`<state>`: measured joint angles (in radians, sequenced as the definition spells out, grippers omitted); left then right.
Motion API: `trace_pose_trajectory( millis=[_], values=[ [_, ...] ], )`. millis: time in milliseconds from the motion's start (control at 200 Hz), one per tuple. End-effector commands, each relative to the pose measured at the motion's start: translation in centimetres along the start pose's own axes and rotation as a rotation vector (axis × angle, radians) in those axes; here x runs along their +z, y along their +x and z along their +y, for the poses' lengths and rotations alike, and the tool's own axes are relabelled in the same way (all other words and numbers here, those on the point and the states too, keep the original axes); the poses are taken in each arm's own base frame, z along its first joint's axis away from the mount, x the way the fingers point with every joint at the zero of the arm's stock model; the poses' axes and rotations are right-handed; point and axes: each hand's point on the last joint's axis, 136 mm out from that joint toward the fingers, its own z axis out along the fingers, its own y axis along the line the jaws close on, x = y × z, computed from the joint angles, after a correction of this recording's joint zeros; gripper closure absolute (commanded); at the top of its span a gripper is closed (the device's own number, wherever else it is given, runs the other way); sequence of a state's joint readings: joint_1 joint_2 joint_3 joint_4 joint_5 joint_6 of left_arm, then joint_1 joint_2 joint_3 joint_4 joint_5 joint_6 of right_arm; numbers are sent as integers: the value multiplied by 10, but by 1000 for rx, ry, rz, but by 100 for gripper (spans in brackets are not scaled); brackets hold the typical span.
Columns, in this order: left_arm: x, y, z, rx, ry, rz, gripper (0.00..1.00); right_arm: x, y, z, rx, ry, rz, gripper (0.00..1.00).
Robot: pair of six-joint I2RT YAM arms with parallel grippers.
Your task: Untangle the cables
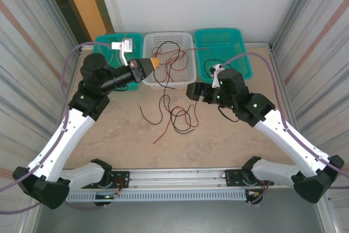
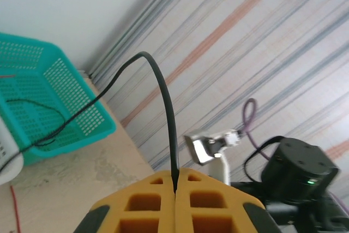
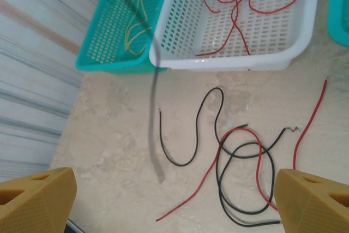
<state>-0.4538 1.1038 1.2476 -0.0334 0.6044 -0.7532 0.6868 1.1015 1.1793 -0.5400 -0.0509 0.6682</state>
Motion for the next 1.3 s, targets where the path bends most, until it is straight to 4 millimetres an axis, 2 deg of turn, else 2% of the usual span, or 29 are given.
trace_pose_trajectory(
  millis=[0, 225, 356, 451, 621, 1027, 1102, 1208, 1253, 1298],
  values=[
    [-7, -4, -37, 89, 109, 46, 100, -4, -26, 25, -50, -89, -56, 8],
    [-22, -11, -82, 197, 251, 57, 100, 4, -52, 42, -66, -225, -92, 14],
    [-31, -16, -104, 243, 322, 50, 100, 8, -64, 41, -59, -242, -109, 18],
    [-37, -20, -114, 258, 343, 28, 100, 10, -69, 38, -54, -237, -114, 24],
    [-43, -21, -121, 272, 359, 12, 100, 12, -69, 39, -46, -253, -114, 43],
    [-47, -24, -127, 271, 380, -7, 100, 21, -63, 49, 13, -337, -93, 49],
    [-46, -24, -126, 264, 378, -4, 100, 25, -62, 50, 27, -347, -85, 53],
    [-44, -22, -122, 259, 369, -8, 100, 29, -59, 50, 33, -350, -81, 66],
    [-44, -22, -120, 260, 366, -10, 100, 30, -59, 49, 38, -345, -81, 84],
    [-43, -22, -117, 260, 354, -12, 100, 29, -59, 46, 44, -329, -84, 96]
  ],
)
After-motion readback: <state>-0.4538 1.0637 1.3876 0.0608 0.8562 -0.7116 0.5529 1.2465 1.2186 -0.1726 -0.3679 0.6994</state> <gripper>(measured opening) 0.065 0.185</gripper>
